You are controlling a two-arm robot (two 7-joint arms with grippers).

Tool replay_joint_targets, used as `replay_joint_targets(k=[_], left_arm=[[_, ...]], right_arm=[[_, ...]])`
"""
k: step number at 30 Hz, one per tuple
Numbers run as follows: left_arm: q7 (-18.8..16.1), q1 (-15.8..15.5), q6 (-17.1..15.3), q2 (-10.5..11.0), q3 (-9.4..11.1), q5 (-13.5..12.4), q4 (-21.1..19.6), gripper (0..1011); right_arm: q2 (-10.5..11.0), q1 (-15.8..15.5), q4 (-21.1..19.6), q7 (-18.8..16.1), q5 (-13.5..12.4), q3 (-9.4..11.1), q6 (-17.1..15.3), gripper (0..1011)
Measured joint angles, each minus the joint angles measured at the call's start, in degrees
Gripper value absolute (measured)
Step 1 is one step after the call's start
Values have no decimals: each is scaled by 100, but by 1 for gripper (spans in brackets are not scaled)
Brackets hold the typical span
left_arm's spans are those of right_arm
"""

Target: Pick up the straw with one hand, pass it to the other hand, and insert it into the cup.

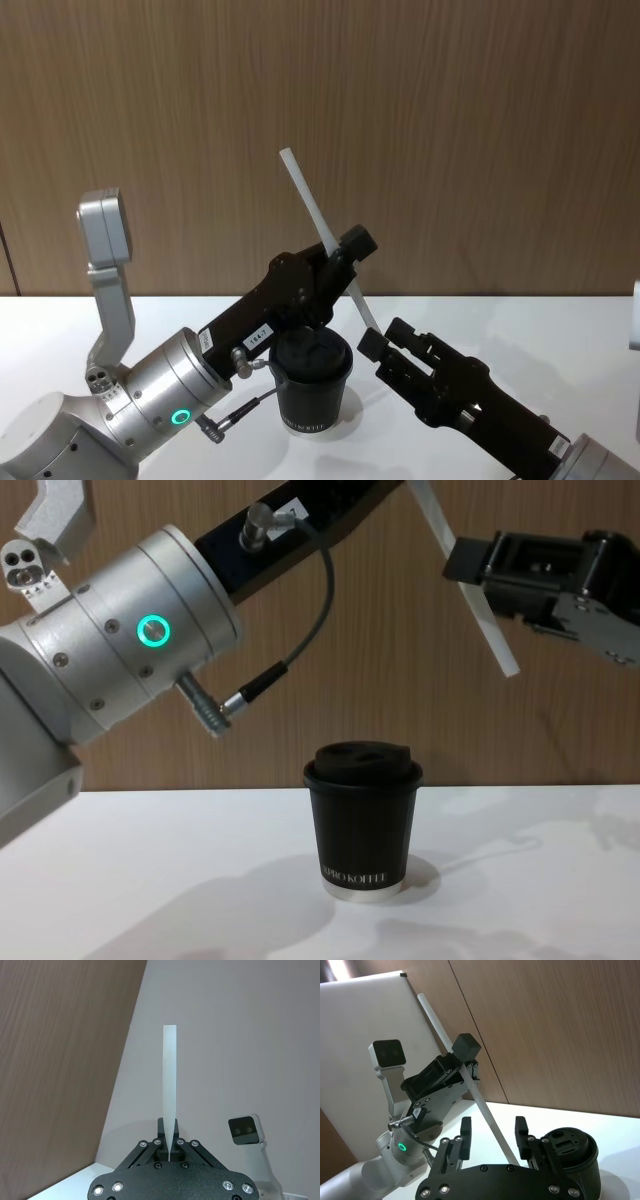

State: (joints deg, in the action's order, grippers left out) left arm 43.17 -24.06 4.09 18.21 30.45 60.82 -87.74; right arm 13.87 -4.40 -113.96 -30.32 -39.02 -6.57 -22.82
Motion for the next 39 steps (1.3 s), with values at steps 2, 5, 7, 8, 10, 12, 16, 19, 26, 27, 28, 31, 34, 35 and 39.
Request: replay_joint_targets(k=[2,5,7,8,10,12,16,19,26,27,28,31,34,35,39], left_arm=[[-16,0,9,13,7,0,-2,4],[-44,-4,18,41,15,-7,-6,4],[-61,-5,20,57,18,-11,-11,4],[-79,-6,24,78,21,-19,-20,4],[-98,-6,27,101,22,-30,-29,4],[-137,-6,31,146,22,-52,-53,4],[-206,1,36,238,15,-113,-113,4],[-273,8,40,326,-7,-176,-172,4],[-381,-1,57,547,-117,-331,-281,4],[-387,-5,59,565,-132,-345,-287,4],[-396,-21,61,620,-165,-376,-296,3],[-403,-58,61,723,-224,-446,-303,4],[-403,-90,61,801,-265,-500,-301,4],[-400,-113,61,852,-293,-538,-289,3],[-365,-190,59,962,-364,-616,-196,3]], right_arm=[[0,0,0,0,0,0,0,577],[0,0,0,0,0,0,0,662],[0,0,0,0,0,0,1,743],[0,0,0,0,0,0,0,763],[0,0,0,0,0,0,0,838],[0,0,0,0,0,0,0,870],[0,0,0,0,0,0,1,966],[0,0,0,0,0,0,1,1001],[0,0,0,0,0,0,1,1001],[0,0,0,0,0,0,1,1001],[0,0,0,0,0,0,0,1001],[0,0,0,0,0,0,1,1001],[0,0,0,-1,0,0,1,1001],[0,0,0,0,0,0,1,1001],[0,0,0,-1,0,0,0,1001]])
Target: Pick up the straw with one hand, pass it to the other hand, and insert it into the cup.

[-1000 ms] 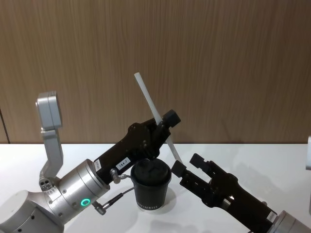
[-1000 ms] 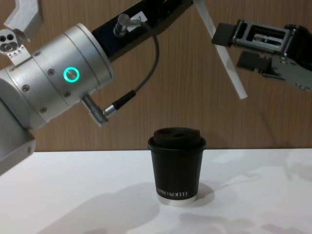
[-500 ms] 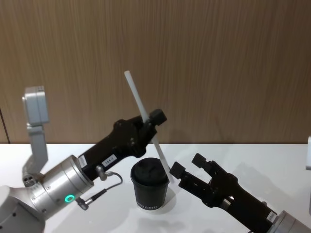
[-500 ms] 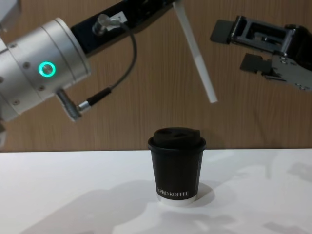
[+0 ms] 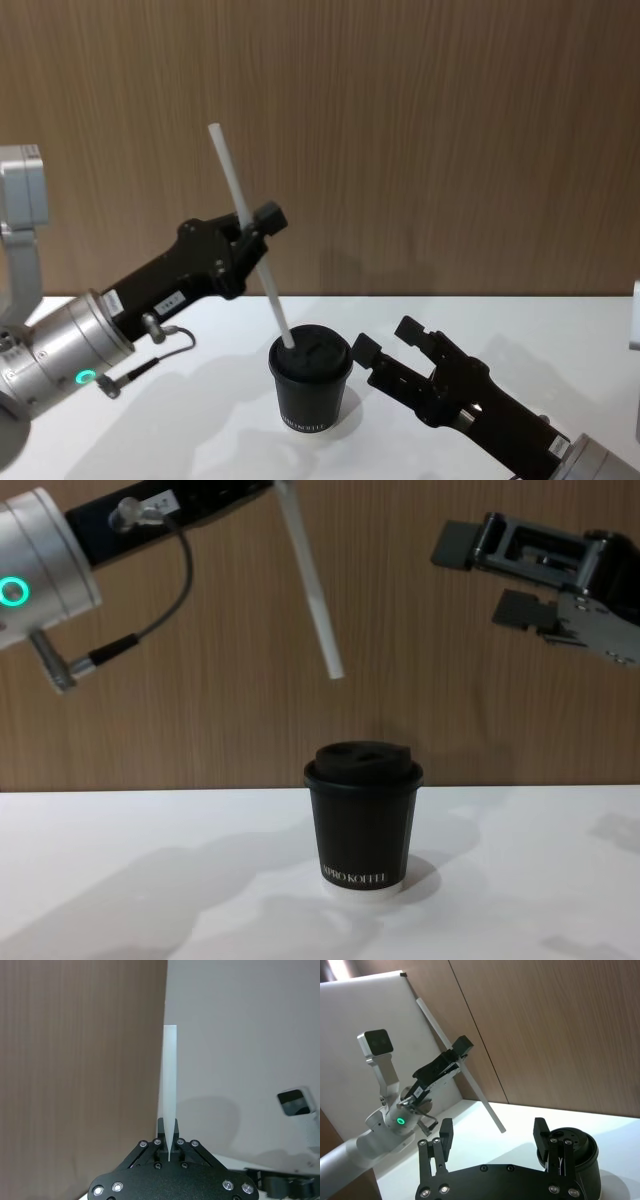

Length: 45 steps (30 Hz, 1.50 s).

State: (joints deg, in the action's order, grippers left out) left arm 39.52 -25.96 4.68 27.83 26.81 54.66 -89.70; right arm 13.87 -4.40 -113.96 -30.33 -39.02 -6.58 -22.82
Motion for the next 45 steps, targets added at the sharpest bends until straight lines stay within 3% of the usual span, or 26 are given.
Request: replay_joint_targets(k=[10,20,45], left_arm=[[175,-315,14,83,-89,-177,555,4],[195,-575,77,-68,-29,-437,1023,4],[-478,-573,37,-422,203,-1097,838,4]], right_arm=[[0,0,0,0,0,0,0,1001],[0,0,0,0,0,0,0,1001],[0,0,0,0,0,0,0,1001]])
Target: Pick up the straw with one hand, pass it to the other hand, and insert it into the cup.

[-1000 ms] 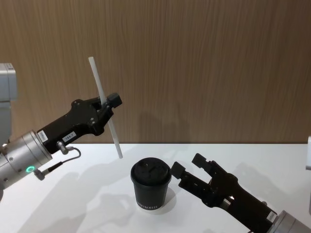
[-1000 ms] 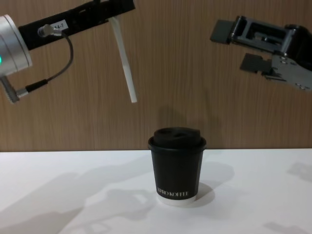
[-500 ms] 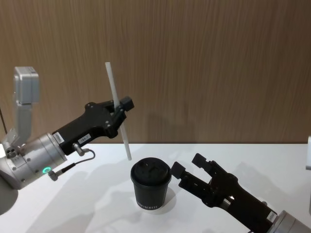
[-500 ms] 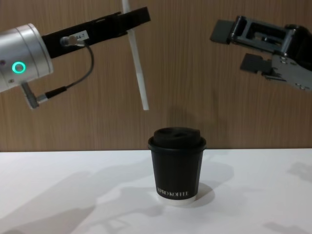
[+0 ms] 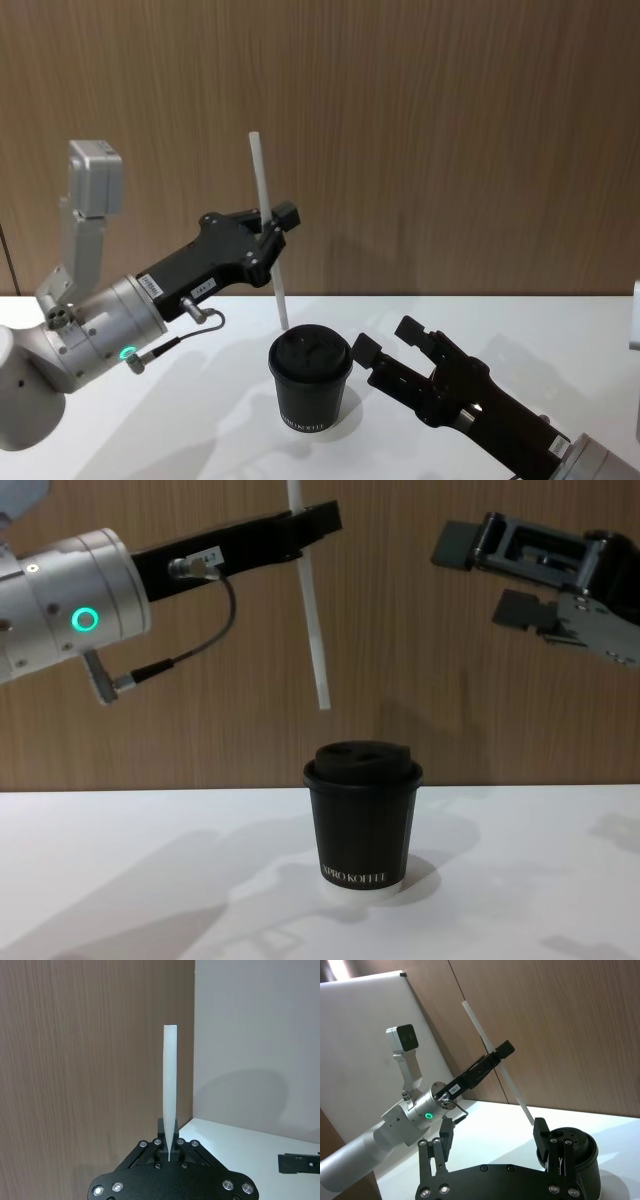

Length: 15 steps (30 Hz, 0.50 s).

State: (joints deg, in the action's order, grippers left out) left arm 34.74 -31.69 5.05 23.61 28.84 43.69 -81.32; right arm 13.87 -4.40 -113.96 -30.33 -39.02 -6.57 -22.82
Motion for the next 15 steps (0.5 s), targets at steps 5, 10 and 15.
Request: replay_joint_targets(k=[5,10,15], left_arm=[[-217,36,13,-86,25,-160,-91,4],[-373,76,20,-162,42,-265,-155,4],[-501,106,21,-239,58,-353,-179,3]], right_arm=[[0,0,0,0,0,0,0,1001],[0,0,0,0,0,0,0,1001],[0,0,0,0,0,0,0,1001]])
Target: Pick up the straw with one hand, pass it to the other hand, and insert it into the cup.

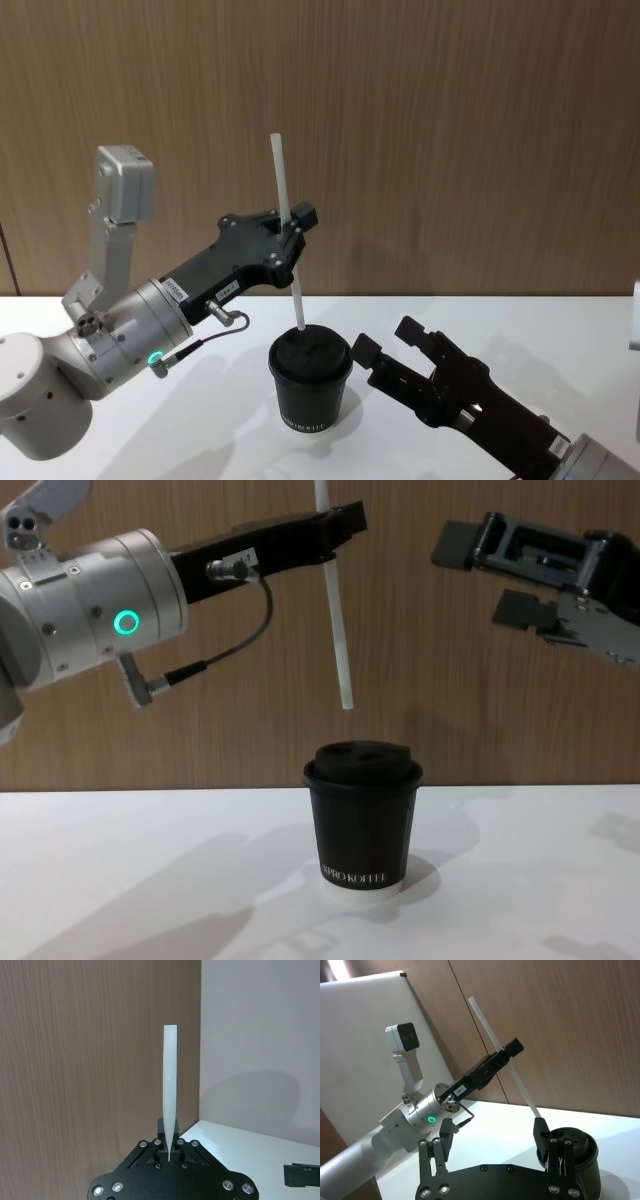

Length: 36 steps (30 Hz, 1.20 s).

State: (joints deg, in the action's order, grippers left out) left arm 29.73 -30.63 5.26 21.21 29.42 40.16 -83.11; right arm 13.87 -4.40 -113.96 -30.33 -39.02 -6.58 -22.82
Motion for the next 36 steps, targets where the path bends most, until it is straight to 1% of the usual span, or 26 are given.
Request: replay_joint_targets(k=[8,15,36], left_arm=[[-118,11,-21,-92,9,-106,41,4],[-164,11,-53,-127,-1,-171,96,4],[-109,-43,-106,-196,-57,-299,251,4]], right_arm=[[0,0,0,0,0,0,0,1001],[0,0,0,0,0,0,0,1001],[0,0,0,0,0,0,0,1001]])
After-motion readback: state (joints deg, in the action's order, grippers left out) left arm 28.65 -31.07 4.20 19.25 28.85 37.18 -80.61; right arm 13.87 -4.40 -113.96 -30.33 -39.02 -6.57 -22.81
